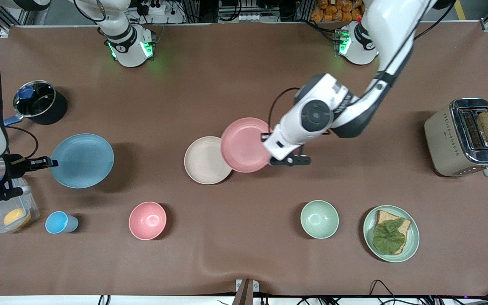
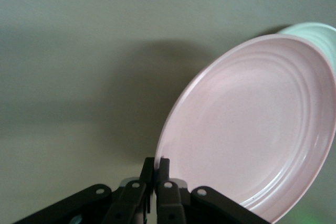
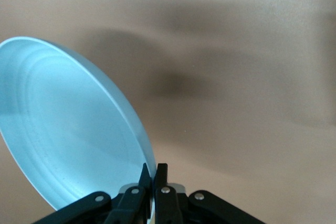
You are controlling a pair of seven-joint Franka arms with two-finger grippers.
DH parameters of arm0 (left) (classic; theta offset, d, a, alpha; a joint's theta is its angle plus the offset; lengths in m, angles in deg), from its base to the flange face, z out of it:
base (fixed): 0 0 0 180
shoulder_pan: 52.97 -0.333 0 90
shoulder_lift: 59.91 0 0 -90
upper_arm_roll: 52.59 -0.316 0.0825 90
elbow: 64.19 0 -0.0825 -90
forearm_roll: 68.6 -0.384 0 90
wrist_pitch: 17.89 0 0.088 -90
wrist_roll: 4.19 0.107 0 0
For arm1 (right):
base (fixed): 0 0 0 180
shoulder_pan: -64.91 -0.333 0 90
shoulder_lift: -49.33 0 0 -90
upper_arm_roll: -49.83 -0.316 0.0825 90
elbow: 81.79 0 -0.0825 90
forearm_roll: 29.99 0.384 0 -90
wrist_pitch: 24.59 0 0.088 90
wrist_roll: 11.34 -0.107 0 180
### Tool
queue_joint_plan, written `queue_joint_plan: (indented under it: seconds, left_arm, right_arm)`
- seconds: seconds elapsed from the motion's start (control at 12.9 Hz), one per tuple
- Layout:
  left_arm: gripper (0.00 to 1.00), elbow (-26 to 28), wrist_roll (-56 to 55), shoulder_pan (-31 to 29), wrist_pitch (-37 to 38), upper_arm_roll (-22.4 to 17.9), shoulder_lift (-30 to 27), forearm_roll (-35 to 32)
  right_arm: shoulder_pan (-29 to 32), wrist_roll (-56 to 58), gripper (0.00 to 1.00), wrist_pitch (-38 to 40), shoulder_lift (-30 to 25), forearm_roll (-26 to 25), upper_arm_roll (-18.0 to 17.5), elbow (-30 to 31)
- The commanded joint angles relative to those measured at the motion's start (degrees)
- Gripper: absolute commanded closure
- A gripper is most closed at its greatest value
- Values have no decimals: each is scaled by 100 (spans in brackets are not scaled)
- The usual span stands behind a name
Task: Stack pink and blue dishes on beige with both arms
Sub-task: 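Carry the pink plate onto the beige plate with the left gripper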
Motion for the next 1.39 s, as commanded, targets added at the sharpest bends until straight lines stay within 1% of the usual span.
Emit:
queue_joint_plan:
  seconds: [0.0,0.15,0.54,0.7,0.77,1.01,1.32]
  left_arm:
    - [100,-314,-266,381,-404,-57,465,79]
    - [100,-314,-336,575,-835,-75,658,79]
    - [100,-323,-337,742,-1907,-83,1229,62]
    - [100,-393,-301,839,-2224,-179,1440,44]
    - [100,-481,-319,961,-2260,-241,1519,44]
    - [100,-727,-345,1436,-2269,-732,1643,70]
    - [100,-807,-319,1490,-2287,-795,1678,70]
  right_arm:
    - [49,91,100,204,-96,318,-77,-63]
    - [-21,65,100,275,-193,425,-86,-98]
    - [-92,65,100,275,-202,618,-95,-142]
    - [-83,65,100,275,-193,705,-121,-142]
    - [-83,65,100,284,-193,828,-113,-134]
    - [-92,56,100,354,-193,847,-121,-125]
    - [-232,21,100,460,-202,873,-130,-90]
